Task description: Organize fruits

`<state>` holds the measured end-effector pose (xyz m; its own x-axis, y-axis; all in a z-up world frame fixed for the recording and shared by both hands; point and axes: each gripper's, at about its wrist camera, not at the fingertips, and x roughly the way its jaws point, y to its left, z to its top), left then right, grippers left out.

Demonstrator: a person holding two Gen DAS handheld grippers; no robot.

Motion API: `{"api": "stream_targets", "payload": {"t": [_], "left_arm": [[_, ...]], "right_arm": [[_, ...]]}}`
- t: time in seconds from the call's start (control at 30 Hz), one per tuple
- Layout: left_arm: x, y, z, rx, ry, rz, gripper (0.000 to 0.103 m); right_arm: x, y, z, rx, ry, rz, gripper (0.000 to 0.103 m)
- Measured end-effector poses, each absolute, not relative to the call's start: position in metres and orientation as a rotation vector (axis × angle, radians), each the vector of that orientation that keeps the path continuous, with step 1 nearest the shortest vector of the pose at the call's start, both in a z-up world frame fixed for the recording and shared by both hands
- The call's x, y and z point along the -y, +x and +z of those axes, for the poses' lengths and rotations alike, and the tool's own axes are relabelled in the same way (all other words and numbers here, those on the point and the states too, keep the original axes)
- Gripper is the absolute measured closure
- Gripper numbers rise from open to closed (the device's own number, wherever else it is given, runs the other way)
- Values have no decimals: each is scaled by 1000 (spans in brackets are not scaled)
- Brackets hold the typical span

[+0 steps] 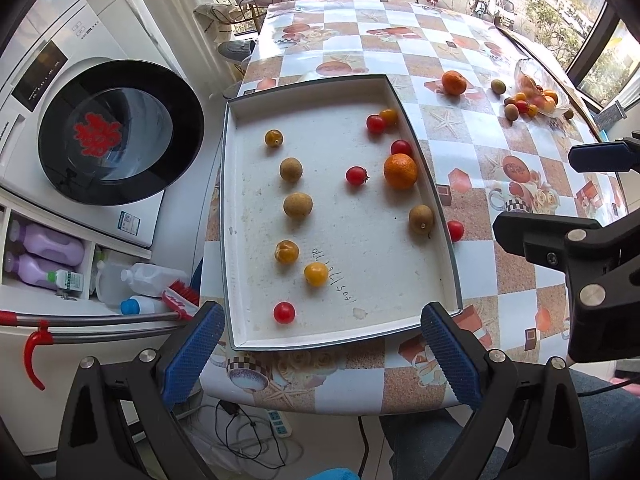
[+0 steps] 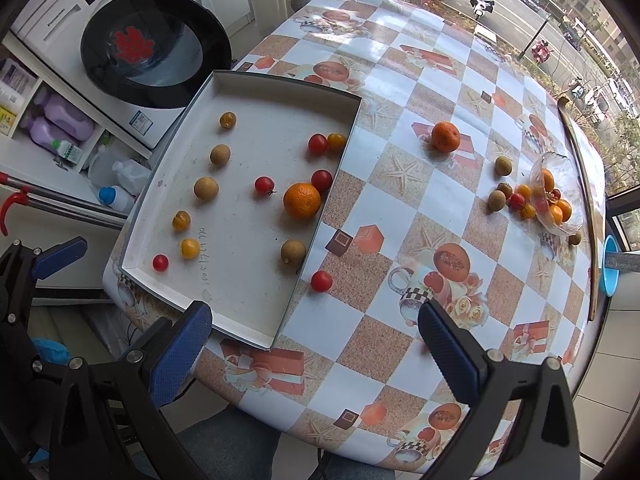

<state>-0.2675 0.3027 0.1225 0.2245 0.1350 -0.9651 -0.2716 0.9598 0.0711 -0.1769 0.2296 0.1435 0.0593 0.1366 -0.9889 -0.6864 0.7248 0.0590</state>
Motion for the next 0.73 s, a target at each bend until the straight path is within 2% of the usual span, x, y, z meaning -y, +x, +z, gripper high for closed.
{"api": "stream_targets", "payload": {"t": [0.73], "left_arm": [[-292,-267,127,-1281,-110,248,4]], "right_arm": [[-227,-176,145,-1380,-483,663,0]]}}
